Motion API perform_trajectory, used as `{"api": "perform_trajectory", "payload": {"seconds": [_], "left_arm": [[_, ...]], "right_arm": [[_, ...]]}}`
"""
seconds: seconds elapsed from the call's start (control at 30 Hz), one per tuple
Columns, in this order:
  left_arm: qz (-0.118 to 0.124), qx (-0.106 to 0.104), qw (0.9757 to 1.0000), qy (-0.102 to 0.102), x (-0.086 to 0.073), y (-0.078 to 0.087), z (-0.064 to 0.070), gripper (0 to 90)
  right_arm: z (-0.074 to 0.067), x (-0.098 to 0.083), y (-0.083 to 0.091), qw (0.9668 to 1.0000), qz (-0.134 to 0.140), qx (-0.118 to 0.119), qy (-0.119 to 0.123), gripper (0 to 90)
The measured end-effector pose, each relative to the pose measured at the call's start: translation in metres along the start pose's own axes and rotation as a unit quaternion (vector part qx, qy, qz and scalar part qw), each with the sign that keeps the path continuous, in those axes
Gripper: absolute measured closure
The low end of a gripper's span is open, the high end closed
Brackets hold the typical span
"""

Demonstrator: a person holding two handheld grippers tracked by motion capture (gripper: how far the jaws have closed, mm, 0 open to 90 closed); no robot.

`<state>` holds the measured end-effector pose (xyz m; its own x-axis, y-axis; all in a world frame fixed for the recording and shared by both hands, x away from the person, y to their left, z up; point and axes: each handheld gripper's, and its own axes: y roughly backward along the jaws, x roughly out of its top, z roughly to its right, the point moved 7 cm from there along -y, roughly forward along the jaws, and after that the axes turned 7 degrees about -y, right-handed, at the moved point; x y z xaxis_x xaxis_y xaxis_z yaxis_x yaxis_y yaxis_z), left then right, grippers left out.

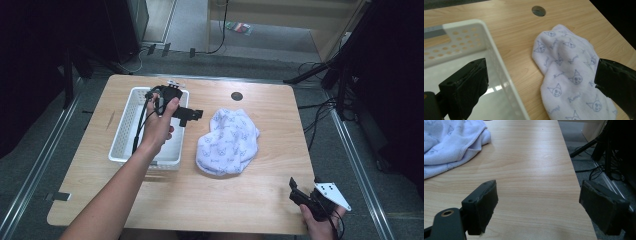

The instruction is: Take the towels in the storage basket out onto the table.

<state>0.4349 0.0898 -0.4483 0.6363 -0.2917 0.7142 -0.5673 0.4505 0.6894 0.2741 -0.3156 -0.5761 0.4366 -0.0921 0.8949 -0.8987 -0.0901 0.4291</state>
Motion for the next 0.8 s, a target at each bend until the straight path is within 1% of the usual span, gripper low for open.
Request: {"api": "perform_trajectory", "payload": {"seconds": [0.03, 0.1, 0.13, 0.23, 0.5, 0.57, 0.7, 0.8], "left_arm": [[0.002, 0.002, 1.0000, 0.003, -0.001, 0.003, -0.004, 0.0], [0.003, 0.009, 1.0000, 0.003, -0.003, 0.008, -0.010, 0.0], [0.007, 0.010, 0.9999, 0.007, -0.004, 0.011, -0.015, 0.0], [0.012, 0.015, 0.9997, 0.012, -0.008, 0.019, -0.024, 0.0], [0.021, 0.034, 0.9989, 0.026, -0.023, 0.037, -0.052, 0.0], [0.019, 0.042, 0.9986, 0.025, -0.028, 0.043, -0.058, 0.0], [0.026, 0.046, 0.9980, 0.035, -0.035, 0.053, -0.068, 0.0], [0.031, 0.052, 0.9974, 0.039, -0.042, 0.061, -0.076, 0.0]], "right_arm": [[0.000, 0.000, 0.000, 1.0000, 0.000, 0.000, 0.001, 15.6], [0.000, 0.000, 0.000, 1.0000, 0.000, -0.001, 0.001, 15.6], [0.000, 0.000, 0.000, 1.0000, 0.000, -0.001, 0.001, 15.6], [0.000, 0.000, -0.001, 1.0000, -0.001, -0.002, 0.002, 15.6], [0.000, 0.000, -0.001, 1.0000, -0.001, -0.002, 0.003, 15.7], [0.000, 0.000, -0.001, 1.0000, -0.001, -0.002, 0.003, 15.7], [0.000, 0.000, -0.001, 1.0000, -0.001, -0.002, 0.003, 15.7], [0.000, 0.000, -0.001, 1.0000, -0.003, -0.003, 0.003, 15.7]]}}
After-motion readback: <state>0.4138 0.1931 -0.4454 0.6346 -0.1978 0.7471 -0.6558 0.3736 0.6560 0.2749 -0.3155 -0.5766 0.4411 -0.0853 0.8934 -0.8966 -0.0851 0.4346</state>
